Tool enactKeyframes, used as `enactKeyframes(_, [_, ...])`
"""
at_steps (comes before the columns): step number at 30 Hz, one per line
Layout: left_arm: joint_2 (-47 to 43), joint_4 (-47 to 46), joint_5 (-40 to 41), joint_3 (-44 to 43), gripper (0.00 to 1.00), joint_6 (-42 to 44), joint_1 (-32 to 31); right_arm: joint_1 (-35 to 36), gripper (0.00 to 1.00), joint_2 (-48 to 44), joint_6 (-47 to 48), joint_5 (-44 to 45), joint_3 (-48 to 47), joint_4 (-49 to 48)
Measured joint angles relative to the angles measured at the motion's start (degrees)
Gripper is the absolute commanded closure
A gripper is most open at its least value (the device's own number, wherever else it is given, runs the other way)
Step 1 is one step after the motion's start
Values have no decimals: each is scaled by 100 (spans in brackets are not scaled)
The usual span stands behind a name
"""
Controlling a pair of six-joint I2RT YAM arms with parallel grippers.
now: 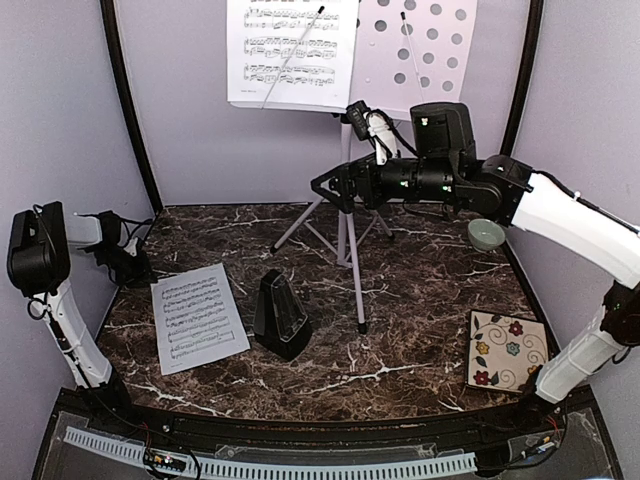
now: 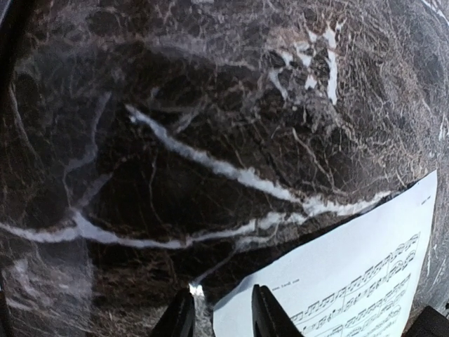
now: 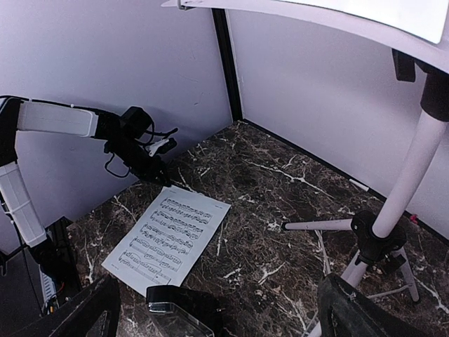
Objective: Set up the instrument practice props
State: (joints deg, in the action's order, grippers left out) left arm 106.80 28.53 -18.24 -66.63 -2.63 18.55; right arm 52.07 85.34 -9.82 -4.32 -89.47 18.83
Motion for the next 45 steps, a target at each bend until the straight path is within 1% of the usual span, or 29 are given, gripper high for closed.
enactKeyframes(4, [48,-105,-39,-20,73,107,11,-2,1,46,-2,0,-74,20])
enactKeyframes(10, [142,-144,-138,-107,80,223,13,-28,1,83,-11,2,-136,50])
enactKeyframes(15, [164,-208,-356,-76,83,245,26,-35,1,98,-9,0,-140,57])
enactKeyframes(16, [164,-219,-402,-59,85,243,26,-37,1,98,-9,0,-140,55])
enactKeyframes(20, [160,-341,-560,35,98,212,31,-37,2,111,-9,-2,-155,55])
enactKeyframes(21, [160,-365,-603,59,99,210,31,-37,1,125,-7,-7,-170,59])
enactKeyframes(29, [-15,-334,-732,107,100,197,-92,-39,2,221,11,-24,-284,70])
enactKeyframes(32, [-459,-323,-809,127,100,190,-304,-39,2,221,13,-17,-284,61])
enactKeyframes(36, [-1414,-426,-977,199,100,201,-809,-39,2,221,17,15,-286,42])
enactKeyframes(40, [-2457,-667,-1408,420,100,133,-1172,-39,2,221,35,52,-286,-22])
enactKeyframes(43, [-2981,-817,-1543,647,100,7,-1309,-39,2,221,59,70,-286,-107])
enactKeyframes(45, [-3281,-859,-1552,815,100,-48,-1572,-39,2,221,81,70,-286,-170])
